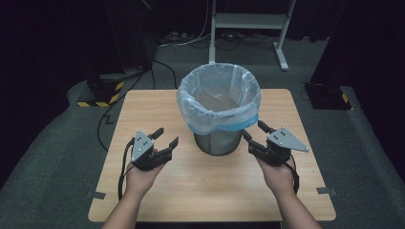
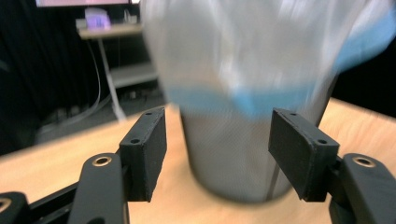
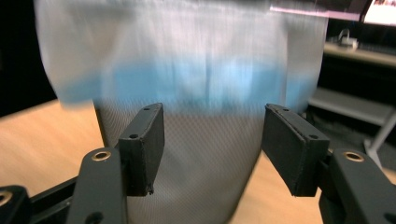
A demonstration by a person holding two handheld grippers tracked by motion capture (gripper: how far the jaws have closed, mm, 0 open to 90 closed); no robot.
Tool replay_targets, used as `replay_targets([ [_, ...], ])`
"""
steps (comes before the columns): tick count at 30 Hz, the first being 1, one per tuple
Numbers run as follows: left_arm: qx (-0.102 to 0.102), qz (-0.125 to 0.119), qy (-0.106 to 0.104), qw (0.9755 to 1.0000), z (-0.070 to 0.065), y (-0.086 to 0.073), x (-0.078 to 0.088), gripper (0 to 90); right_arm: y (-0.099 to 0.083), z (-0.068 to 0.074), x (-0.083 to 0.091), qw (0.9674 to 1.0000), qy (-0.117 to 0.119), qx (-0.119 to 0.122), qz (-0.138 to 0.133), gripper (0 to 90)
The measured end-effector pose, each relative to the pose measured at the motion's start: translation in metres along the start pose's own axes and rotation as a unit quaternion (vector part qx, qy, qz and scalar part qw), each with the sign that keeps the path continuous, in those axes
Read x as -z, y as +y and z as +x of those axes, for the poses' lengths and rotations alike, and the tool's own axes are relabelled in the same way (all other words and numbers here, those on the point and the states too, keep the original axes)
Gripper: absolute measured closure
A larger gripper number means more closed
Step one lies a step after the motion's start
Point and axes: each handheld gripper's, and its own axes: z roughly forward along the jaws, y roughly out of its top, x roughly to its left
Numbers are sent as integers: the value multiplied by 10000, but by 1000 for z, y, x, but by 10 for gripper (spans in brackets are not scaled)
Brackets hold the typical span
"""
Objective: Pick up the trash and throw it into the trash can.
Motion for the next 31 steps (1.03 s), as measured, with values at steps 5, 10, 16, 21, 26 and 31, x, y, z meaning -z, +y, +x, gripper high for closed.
replay_targets([
  [5,363,548,302,9974,24,-36,12,336,-47,-5,-4,9983,-60,-232,526,392],
  [10,499,1099,588,9909,44,-72,22,314,-96,-14,-3,9920,-235,-348,1189,390],
  [16,492,1838,1015,9765,58,-103,33,302,-132,-22,4,9824,-280,-393,1805,367],
  [21,195,2075,1205,9706,55,-114,32,256,-144,-27,5,9748,-252,-286,2197,339],
  [26,176,2071,1222,9705,52,-115,29,242,-150,-25,-1,9612,-14,-424,2727,312],
  [31,139,2078,1194,9708,53,-115,30,244,-151,-26,-2,9605,-84,-538,2730,285],
])
